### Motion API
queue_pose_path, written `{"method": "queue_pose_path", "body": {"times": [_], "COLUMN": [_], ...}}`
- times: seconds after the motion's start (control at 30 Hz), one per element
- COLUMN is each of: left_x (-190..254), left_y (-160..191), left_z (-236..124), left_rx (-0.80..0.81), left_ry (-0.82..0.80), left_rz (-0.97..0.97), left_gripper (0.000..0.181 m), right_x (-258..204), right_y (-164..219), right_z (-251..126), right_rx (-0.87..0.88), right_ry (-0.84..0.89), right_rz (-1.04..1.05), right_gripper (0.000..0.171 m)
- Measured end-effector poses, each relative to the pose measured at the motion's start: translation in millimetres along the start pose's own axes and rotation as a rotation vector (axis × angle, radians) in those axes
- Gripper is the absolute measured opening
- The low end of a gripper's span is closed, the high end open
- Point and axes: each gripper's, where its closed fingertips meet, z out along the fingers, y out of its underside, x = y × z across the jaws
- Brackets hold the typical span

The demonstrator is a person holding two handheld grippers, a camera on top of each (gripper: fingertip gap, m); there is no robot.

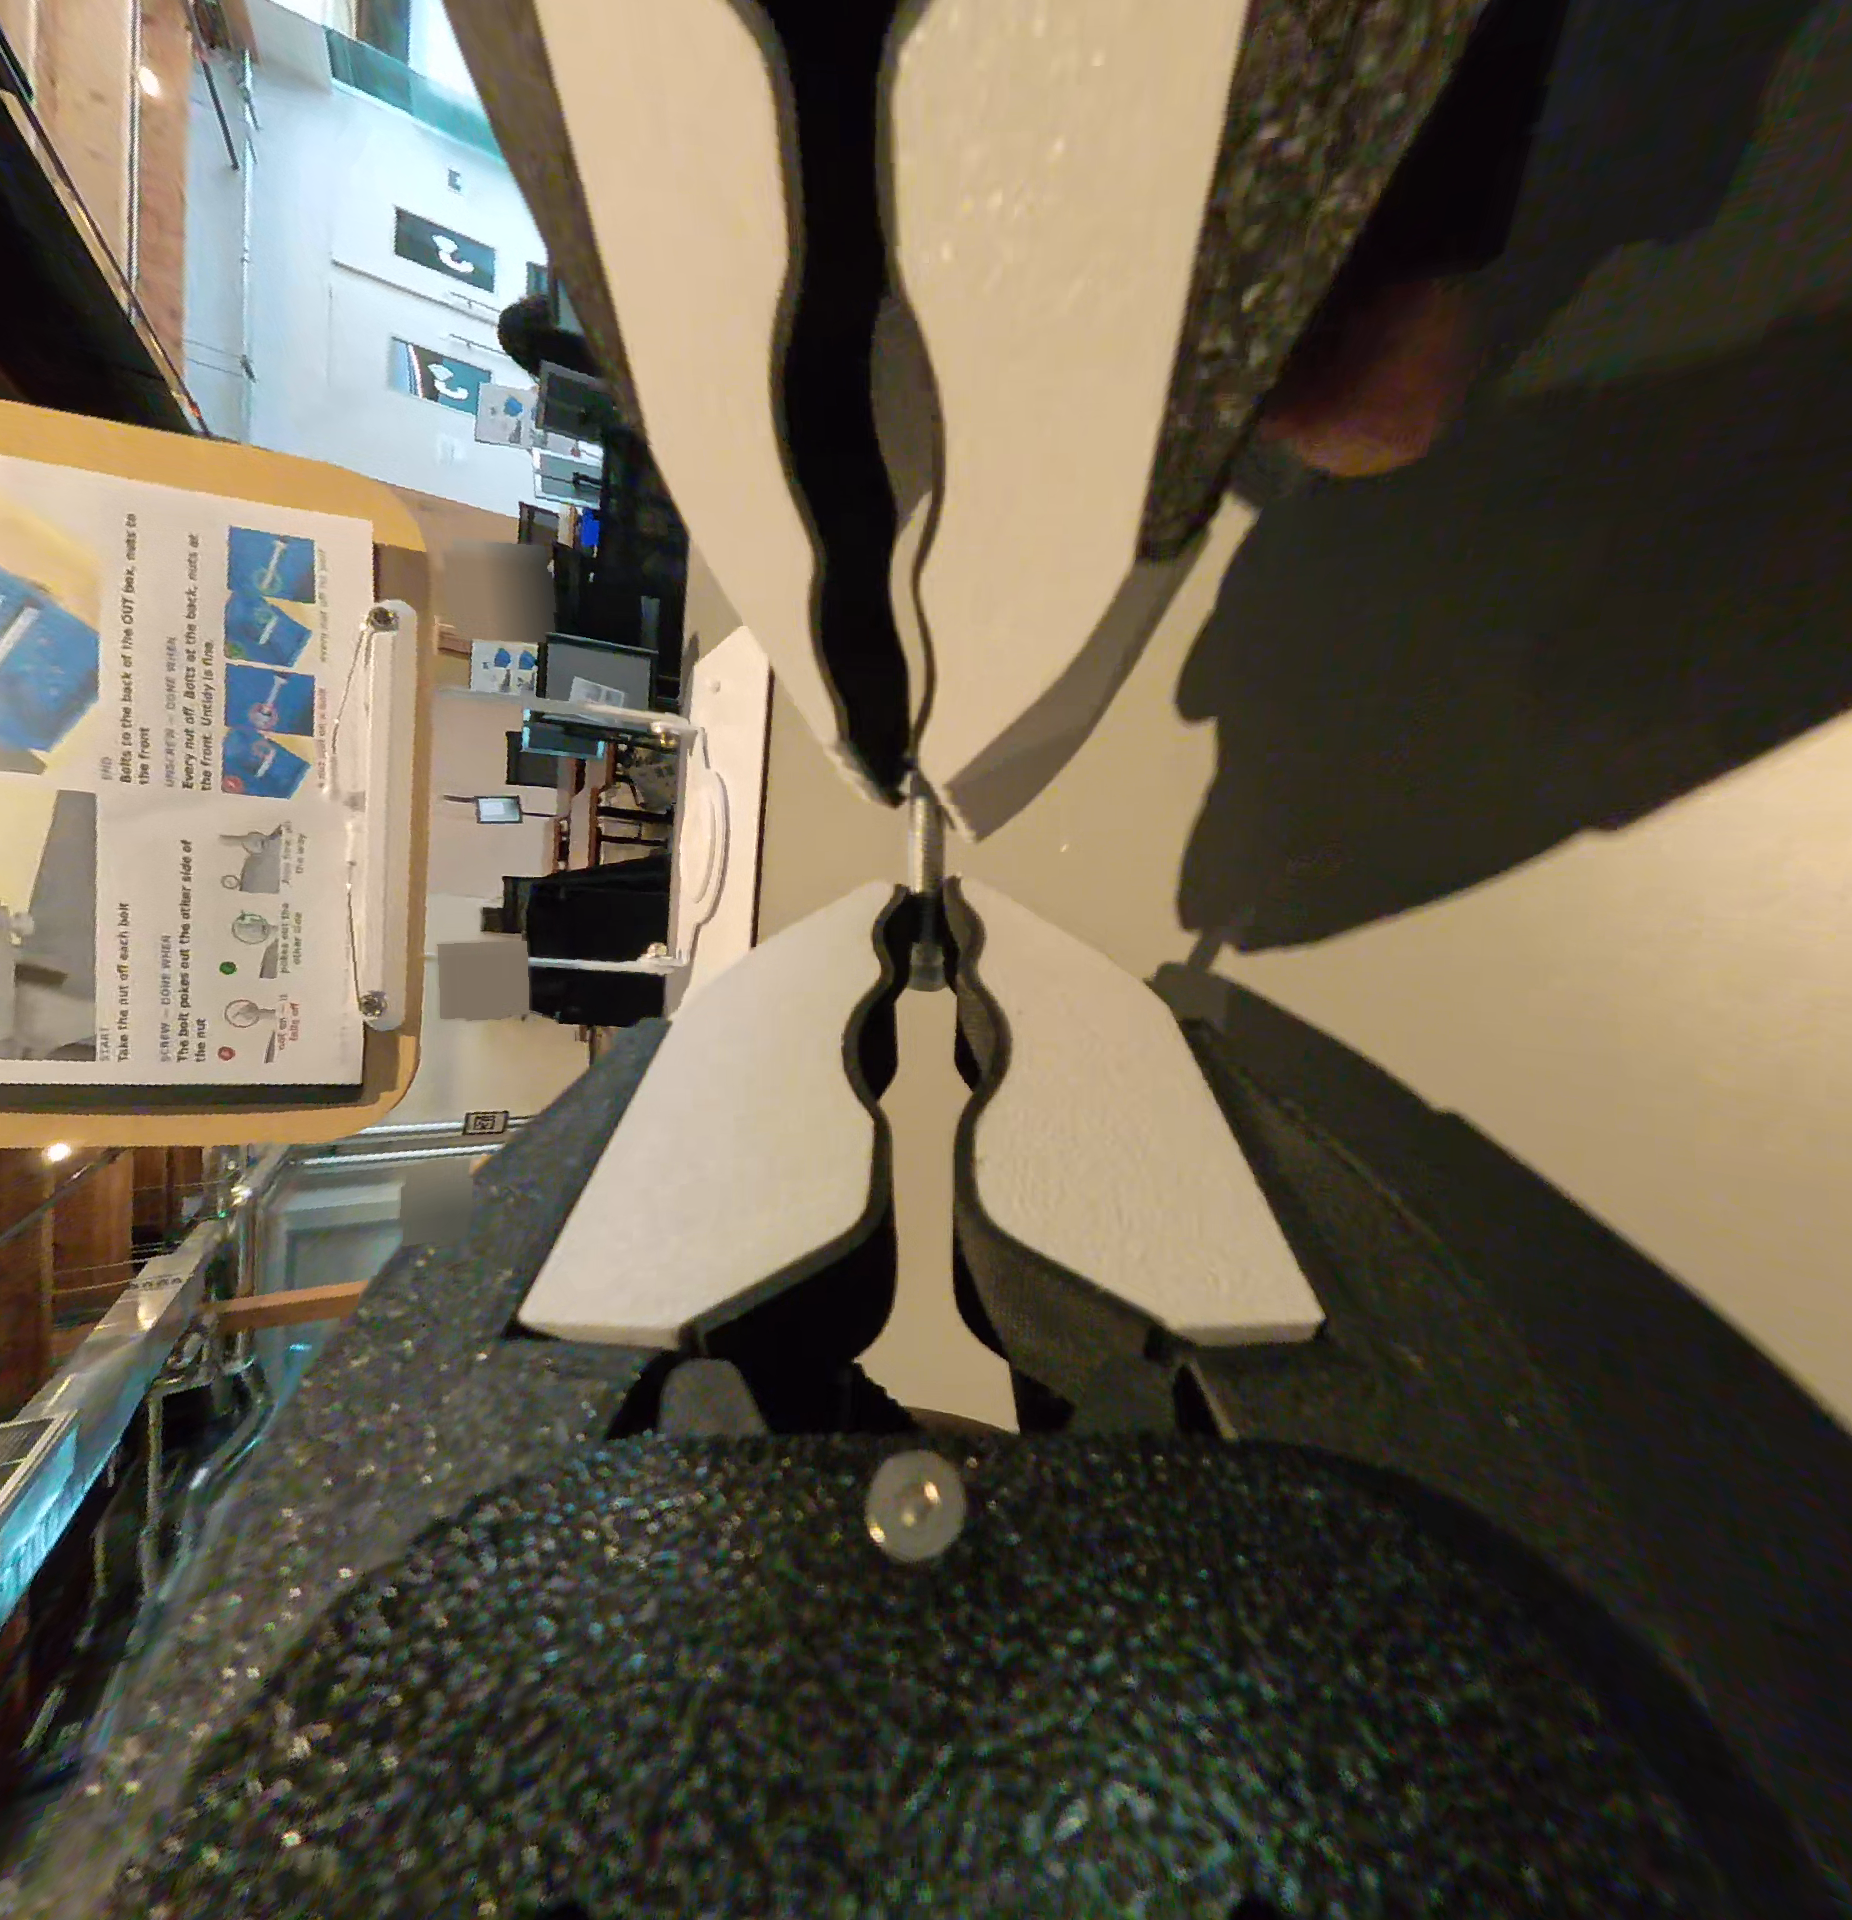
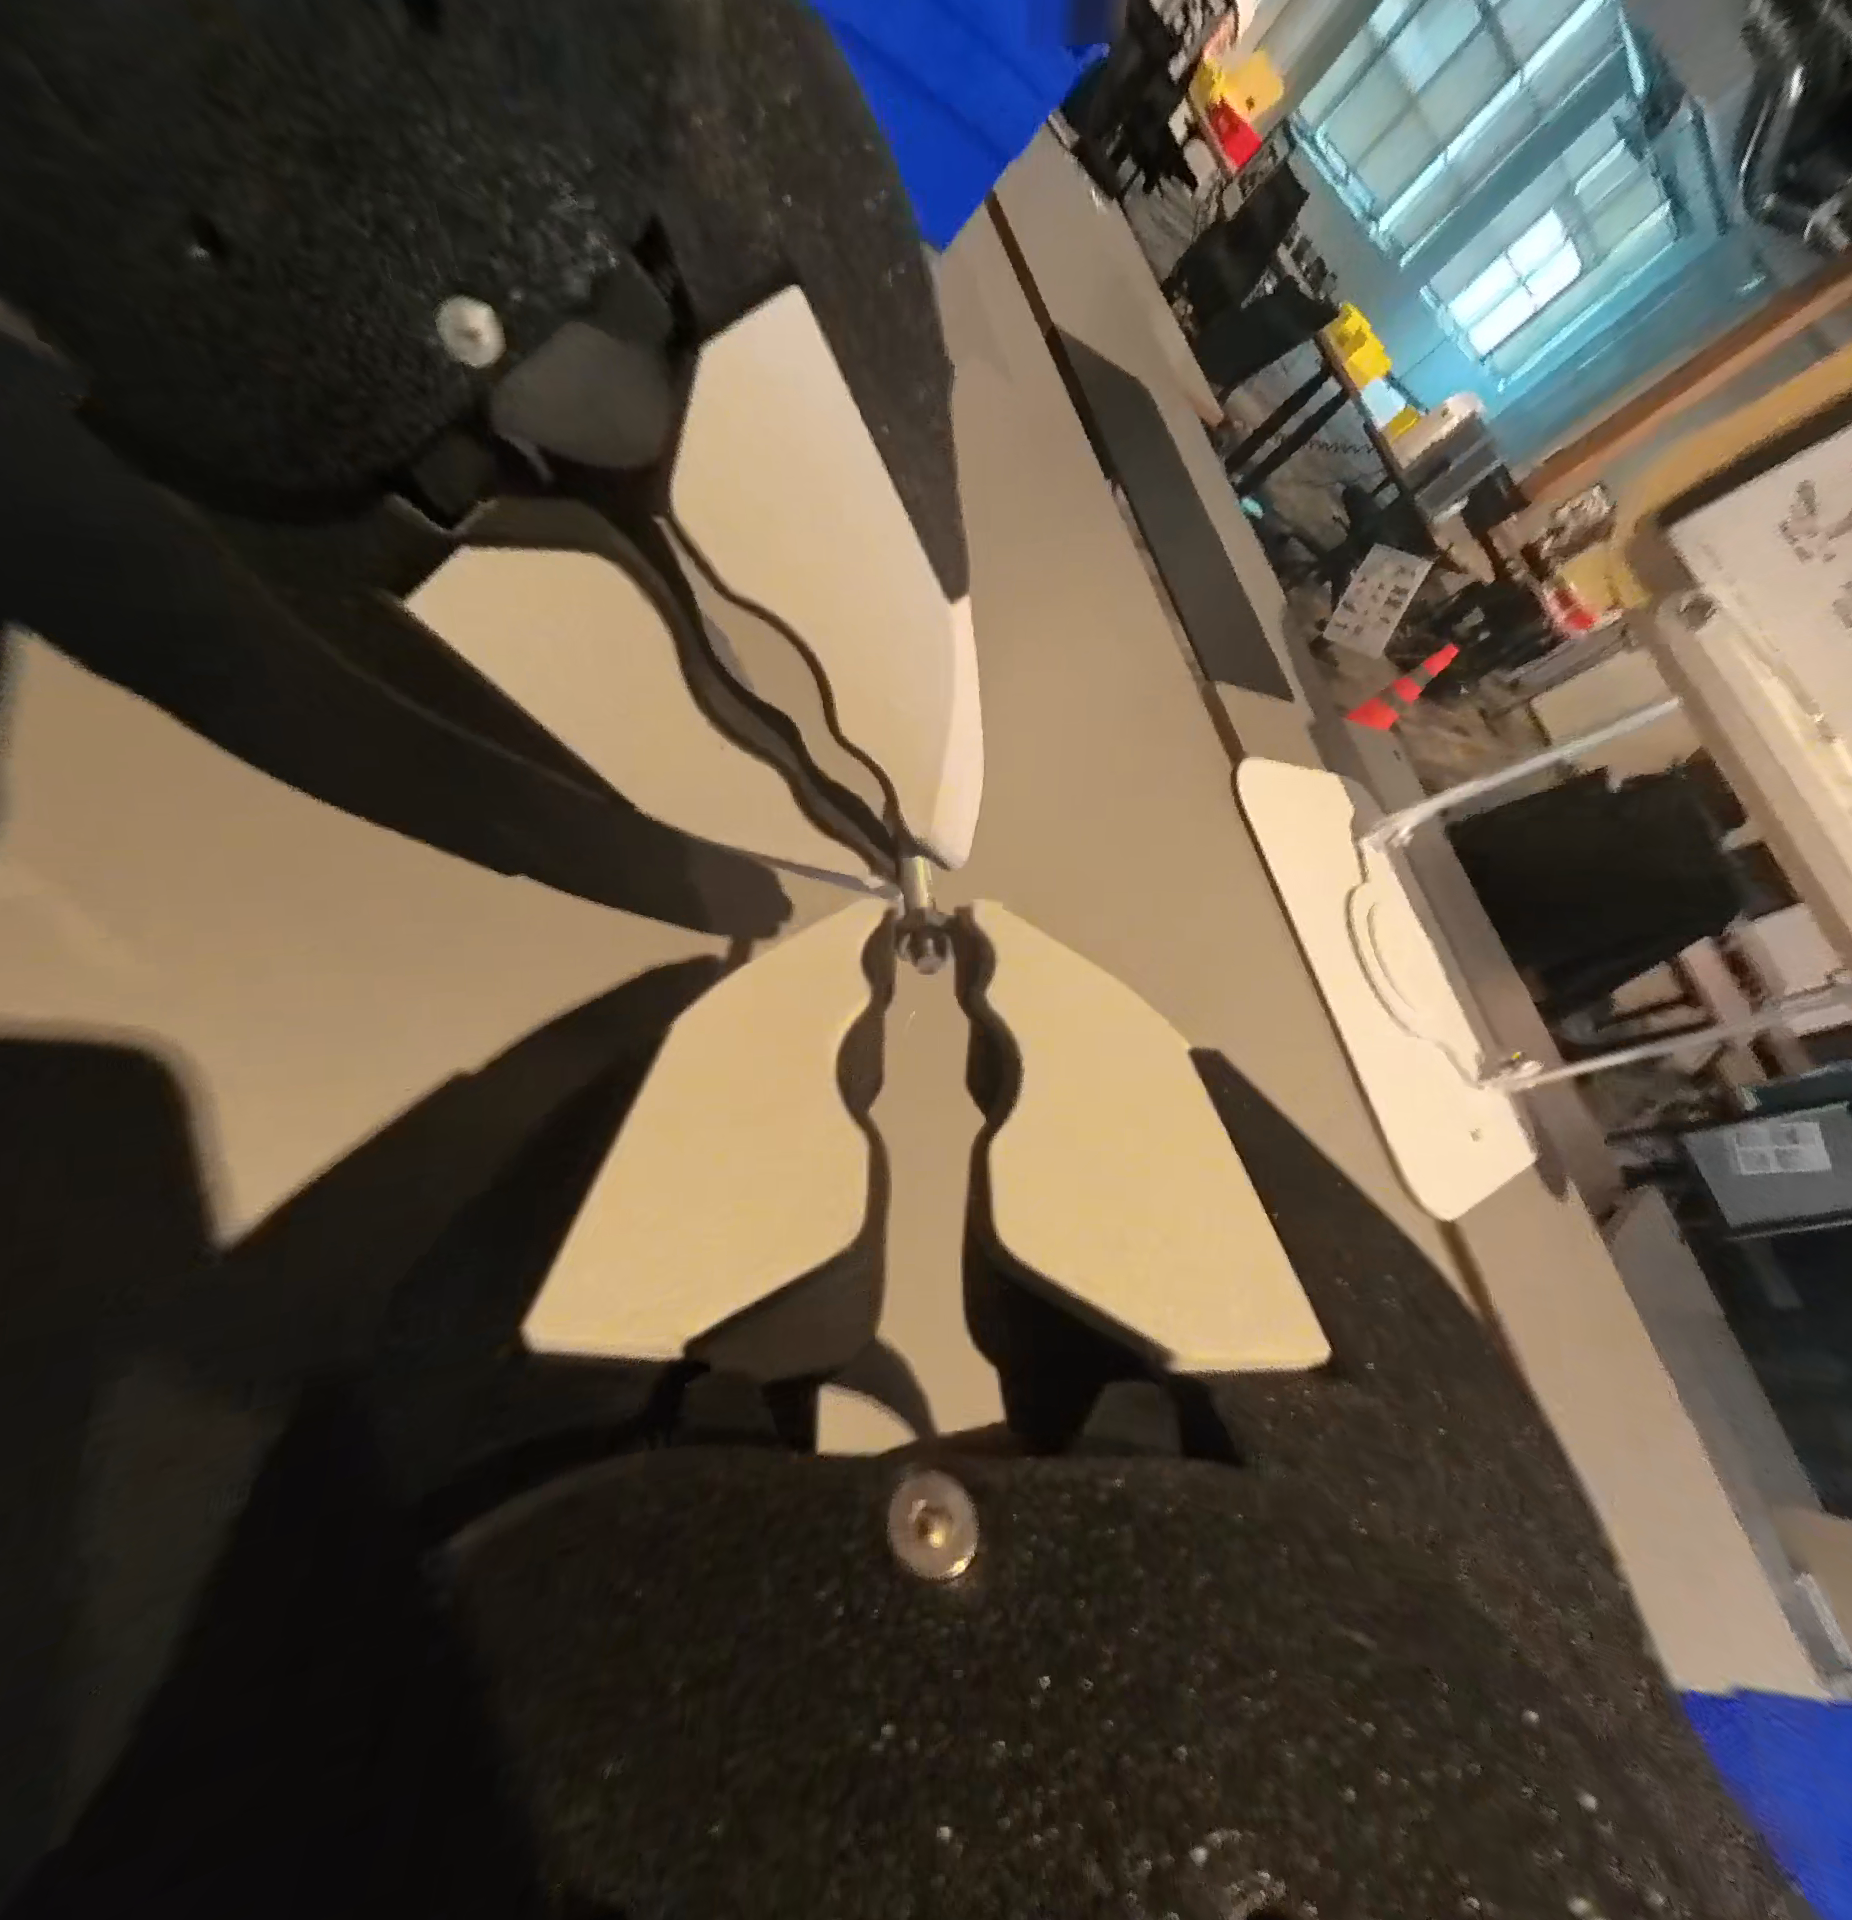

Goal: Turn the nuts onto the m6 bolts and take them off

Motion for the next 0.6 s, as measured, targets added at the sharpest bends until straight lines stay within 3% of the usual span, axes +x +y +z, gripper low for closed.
{"method": "queue_pose_path", "body": {"times": [0.07, 0.2, 0.27, 0.33, 0.4, 0.5, 0.6], "left_x": [0.9, -0.3, -3.9, -5.5, -4.8, -3.3, -0.8], "left_y": [4.2, 6.5, 5.3, 5.9, 6.9, 7.6, 6.3], "left_z": [2.0, 2.7, 1.7, 1.2, 1.2, 1.1, 0.9], "left_rx": [-0.024, -0.026, -0.021, -0.022, -0.020, -0.019, -0.011], "left_ry": [-0.006, -0.010, -0.017, -0.019, -0.010, 0.005, 0.022], "left_rz": [0.020, -0.004, -0.038, -0.055, -0.071, -0.079, -0.082], "left_gripper": [0.006, 0.006, 0.006, 0.006, 0.006, 0.006, 0.006], "right_x": [-1.3, -3.5, -2.7, 0.7, 5.7, 6.0, 4.9], "right_y": [3.3, -1.6, -5.7, -5.5, -2.5, 4.0, 4.1], "right_z": [4.7, 6.5, 3.0, 1.1, 0.3, -0.3, 1.1], "right_rx": [-0.040, 0.014, 0.088, 0.116, 0.109, 0.042, 0.020], "right_ry": [-0.045, -0.275, -0.380, -0.365, -0.254, -0.078, 0.028], "right_rz": [0.192, 0.889, 0.967, 0.852, 0.608, 0.171, -0.057], "right_gripper": [0.010, 0.010, 0.017, 0.034, 0.044, 0.044, 0.038]}}
